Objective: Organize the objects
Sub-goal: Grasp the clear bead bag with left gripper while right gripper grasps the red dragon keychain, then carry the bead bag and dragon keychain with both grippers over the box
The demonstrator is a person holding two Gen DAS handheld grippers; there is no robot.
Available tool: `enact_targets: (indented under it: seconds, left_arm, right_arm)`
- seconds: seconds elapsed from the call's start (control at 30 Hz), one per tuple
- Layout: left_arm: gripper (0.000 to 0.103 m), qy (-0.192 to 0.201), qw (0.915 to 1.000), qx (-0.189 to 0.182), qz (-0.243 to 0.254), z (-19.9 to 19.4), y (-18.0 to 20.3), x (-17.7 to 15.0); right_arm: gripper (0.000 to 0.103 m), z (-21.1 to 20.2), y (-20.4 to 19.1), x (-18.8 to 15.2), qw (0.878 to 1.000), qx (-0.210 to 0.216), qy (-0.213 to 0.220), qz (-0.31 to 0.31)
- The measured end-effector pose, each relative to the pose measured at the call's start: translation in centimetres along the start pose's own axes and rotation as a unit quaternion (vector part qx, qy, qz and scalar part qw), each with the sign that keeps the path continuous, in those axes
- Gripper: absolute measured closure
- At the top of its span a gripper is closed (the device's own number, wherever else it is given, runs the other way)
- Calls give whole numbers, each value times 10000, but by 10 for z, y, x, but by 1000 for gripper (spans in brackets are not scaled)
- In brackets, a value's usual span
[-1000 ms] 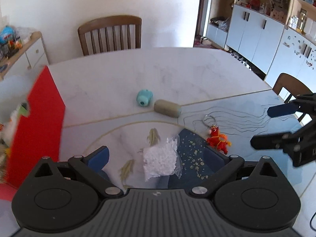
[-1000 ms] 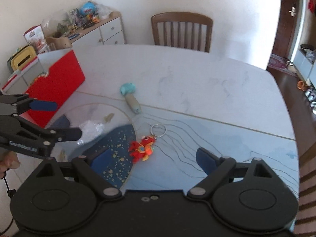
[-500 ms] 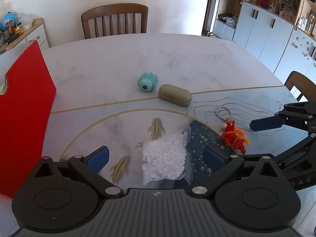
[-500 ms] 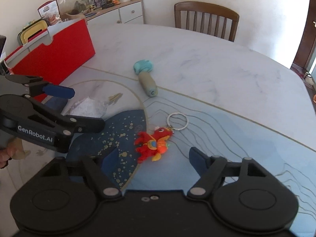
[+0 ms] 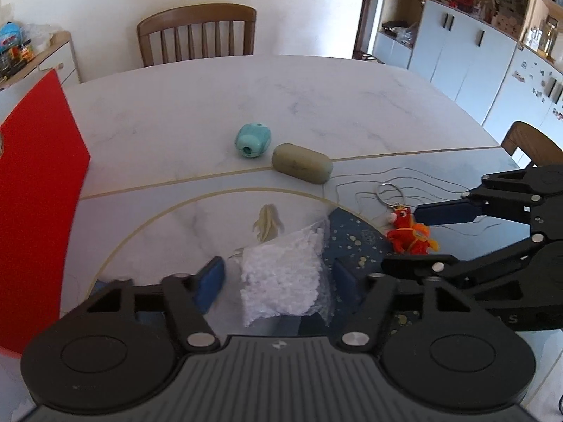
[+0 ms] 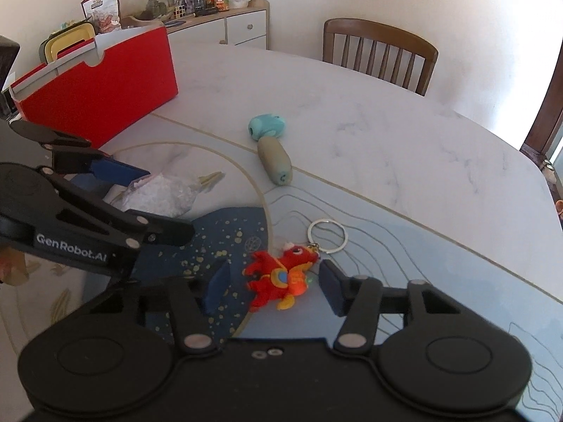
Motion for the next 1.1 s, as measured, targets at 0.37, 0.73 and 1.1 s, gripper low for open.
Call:
enact_targets:
  seconds: [0.37, 0.73, 1.1]
  left_arm:
    - [61, -143, 9998, 102, 40, -7, 4, 0]
    - [63, 57, 9996, -77, -275, -53, -5, 12]
    - [63, 240, 9980, -376, -455, -107, -31, 19]
  right_arm:
    - [65, -6, -2, 0, 9995, -301, -16, -5]
    - [67, -52, -16, 20, 9986, -224, 148, 447]
    - [67, -106, -53, 51, 9984, -216, 431, 293]
Point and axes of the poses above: each gripper's, at about its wrist camera, not at the fingertips, and z roughly the way its jaws point, y to its right, x to its top, the point moved 10 cm from there along z, roughly the way its jaws point, and after that the axes turned 3 degrees about x, right-handed, at the moved point
